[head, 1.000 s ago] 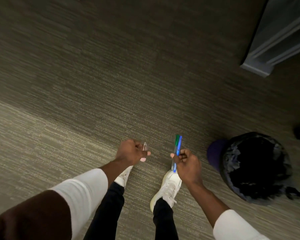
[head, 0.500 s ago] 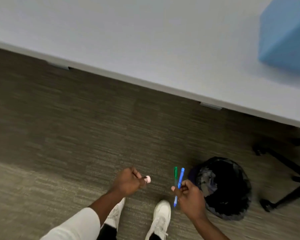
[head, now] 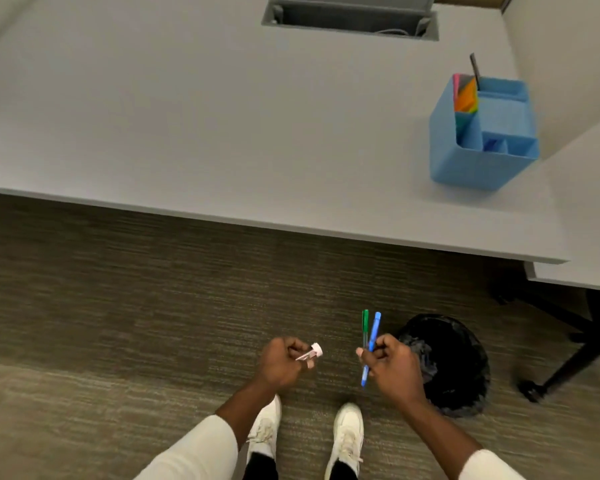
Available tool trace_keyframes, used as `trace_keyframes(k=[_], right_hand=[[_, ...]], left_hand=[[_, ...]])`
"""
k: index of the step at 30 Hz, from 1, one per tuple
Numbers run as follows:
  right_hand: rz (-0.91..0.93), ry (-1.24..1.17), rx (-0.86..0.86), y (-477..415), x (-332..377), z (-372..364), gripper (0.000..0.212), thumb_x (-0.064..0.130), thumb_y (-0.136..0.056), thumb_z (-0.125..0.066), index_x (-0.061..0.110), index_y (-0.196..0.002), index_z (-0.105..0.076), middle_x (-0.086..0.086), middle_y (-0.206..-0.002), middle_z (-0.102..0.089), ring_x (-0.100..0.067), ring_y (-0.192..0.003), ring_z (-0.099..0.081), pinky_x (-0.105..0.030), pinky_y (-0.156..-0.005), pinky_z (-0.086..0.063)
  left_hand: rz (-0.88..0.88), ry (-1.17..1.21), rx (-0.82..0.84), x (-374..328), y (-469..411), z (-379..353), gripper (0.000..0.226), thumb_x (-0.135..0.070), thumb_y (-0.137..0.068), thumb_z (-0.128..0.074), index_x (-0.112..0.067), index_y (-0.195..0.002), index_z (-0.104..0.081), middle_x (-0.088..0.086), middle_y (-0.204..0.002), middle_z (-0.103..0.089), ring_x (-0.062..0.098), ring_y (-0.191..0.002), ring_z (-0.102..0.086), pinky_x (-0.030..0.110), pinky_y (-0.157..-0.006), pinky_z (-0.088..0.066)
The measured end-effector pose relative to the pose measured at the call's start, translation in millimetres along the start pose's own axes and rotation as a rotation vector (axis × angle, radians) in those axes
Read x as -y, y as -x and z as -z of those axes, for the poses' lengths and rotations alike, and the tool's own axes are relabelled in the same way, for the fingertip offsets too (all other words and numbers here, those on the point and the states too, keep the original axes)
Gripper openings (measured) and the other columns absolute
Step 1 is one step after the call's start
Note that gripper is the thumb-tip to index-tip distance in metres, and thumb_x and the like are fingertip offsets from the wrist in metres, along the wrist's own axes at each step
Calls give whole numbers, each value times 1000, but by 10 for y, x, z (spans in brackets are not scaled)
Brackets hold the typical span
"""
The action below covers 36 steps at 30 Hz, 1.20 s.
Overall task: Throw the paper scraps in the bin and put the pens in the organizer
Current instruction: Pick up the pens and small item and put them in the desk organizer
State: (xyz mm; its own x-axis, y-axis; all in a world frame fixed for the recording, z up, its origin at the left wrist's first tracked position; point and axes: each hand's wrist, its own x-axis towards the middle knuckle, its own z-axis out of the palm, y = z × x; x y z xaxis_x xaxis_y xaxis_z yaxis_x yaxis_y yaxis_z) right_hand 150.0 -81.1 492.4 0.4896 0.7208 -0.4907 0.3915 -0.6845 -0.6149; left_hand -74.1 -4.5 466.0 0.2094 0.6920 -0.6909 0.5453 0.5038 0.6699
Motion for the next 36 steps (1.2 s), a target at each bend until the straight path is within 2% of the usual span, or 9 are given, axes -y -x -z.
trace_keyframes(k=[3, 6, 11, 15, 18, 22, 28, 33, 36], right_hand=[[17, -11, -5, 120, 273, 159, 25, 29, -86, -88, 19, -79, -66, -2, -69, -76, -20, -65, -76, -46, -71, -63], [19, -29, -30, 252, 494, 330, 22, 29, -87, -87, 18, -81, -68, -1, -71, -78, -17, -67, -77, -48, -73, -65], [8, -80, -57, 507, 842, 583, 18, 25, -88, -87, 17, -84, -71, -3, -72, -79, -16, -66, -78, -50, -73, -67], [8, -129, -96, 632, 1107, 733, 16, 23, -89, -86, 15, -87, -73, -4, -75, -79, -16, -70, -78, -49, -76, -67], [-5, -190, -102, 691, 1307, 825, 13, 23, -90, -85, 18, -92, -73, -3, -81, -80, -14, -75, -79, -45, -77, -68], [-12, -239, -154, 721, 1538, 915, 13, 24, -90, -85, 20, -93, -73, -2, -84, -80, -13, -78, -79, -43, -80, -69], [-18, -337, -200, 736, 1737, 1014, 13, 22, -91, -83, 17, -98, -74, -4, -88, -80, -15, -83, -80, -44, -83, -69], [-14, -345, -243, 688, 1822, 1138, 13, 23, -91, -84, 19, -98, -73, -4, -91, -78, -15, -83, -79, -41, -80, -69], [-18, -358, -302, 585, 1819, 1254, 14, 25, -89, -86, 20, -94, -74, -2, -90, -77, -17, -81, -78, -41, -78, -69]], left_hand=[[-25, -12, -11, -284, 109, 91, 13, -6, -82, -86, -14, -89, -77, 0, -77, -72, 10, -67, -59, 26, -69, -46], [-20, -9, -15, -553, 202, 174, 15, -9, -87, -82, -19, -85, -71, 6, -80, -76, 17, -63, -65, 30, -66, -50], [-36, -45, -8, -941, 433, 347, 13, -12, -94, -74, -21, -87, -66, 6, -89, -83, 15, -63, -75, 21, -57, -55], [-64, -16, 69, -1188, 534, 530, 16, -8, -91, -79, -17, -93, -67, 8, -91, -83, 21, -75, -81, 33, -73, -63], [-78, 18, 109, -1355, 559, 674, 24, -4, -86, -83, -13, -102, -68, 7, -92, -83, 18, -77, -83, 25, -67, -62], [-105, 33, 131, -1583, 558, 826, 17, -13, -94, -76, -17, -107, -67, 1, -86, -84, 14, -76, -82, 15, -56, -58], [-222, -56, 110, -1859, 517, 955, 12, -26, -103, -62, -27, -115, -64, 0, -98, -79, 14, -86, -78, 19, -64, -56], [-339, -163, 26, -2083, 509, 917, 10, -39, -98, -68, -36, -108, -68, -8, -99, -72, 9, -90, -69, 21, -70, -50], [-376, -149, -12, -2246, 510, 823, 6, -37, -96, -73, -40, -94, -68, -6, -87, -73, 6, -75, -65, 20, -66, -53]])
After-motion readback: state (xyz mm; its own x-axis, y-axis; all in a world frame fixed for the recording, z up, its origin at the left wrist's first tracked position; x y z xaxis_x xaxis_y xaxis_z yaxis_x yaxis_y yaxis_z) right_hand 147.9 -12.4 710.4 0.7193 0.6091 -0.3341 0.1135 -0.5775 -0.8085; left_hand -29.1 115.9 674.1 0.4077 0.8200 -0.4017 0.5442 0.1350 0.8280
